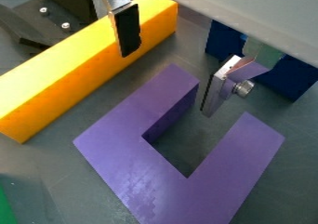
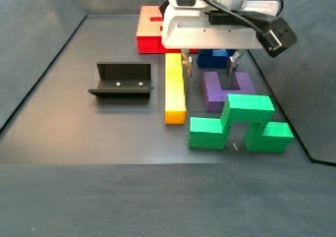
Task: Pick up the purple object. Move up. Place the purple object on the fixture. Regrasp the purple object. Move to above the board. Insert the purple object.
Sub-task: Pick up the purple object.
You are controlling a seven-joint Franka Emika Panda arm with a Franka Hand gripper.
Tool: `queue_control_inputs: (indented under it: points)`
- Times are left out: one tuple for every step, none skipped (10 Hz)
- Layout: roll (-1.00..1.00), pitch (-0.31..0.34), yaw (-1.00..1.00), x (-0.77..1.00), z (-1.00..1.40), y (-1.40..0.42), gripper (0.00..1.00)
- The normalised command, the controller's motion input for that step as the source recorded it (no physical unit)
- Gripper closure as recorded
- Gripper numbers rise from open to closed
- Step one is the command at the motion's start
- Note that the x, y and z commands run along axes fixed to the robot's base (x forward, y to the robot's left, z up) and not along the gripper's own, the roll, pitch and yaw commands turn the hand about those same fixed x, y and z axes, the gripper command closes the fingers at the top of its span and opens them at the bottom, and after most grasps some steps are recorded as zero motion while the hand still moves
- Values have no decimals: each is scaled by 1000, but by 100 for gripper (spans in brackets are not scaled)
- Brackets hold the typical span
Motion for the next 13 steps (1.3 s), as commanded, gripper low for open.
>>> queue_control_inputs:
  points:
    - [-354, -134, -29, 0, -274, 51, 0]
    - [-251, -101, 0, 0, -203, 66, 0]
    - [-190, -77, 0, 0, -203, 0, 0]
    - [-186, -69, 0, 0, -203, 0, 0]
    - [-181, -51, 0, 0, -114, -26, 0]
    - [-210, -70, -29, 0, -71, -40, 0]
    - [-247, -101, -77, -14, -23, 0, 0]
    - [-293, -131, -120, -3, -6, 0, 0]
    - [-190, -97, -20, 0, 0, 0, 0]
    - [-120, -94, -11, 0, -109, 0, 0]
    - [-64, -76, -11, 0, -180, 0, 0]
    - [-11, 0, 0, 0, -11, 0, 0]
    - [0, 0, 0, 0, 0, 0, 0]
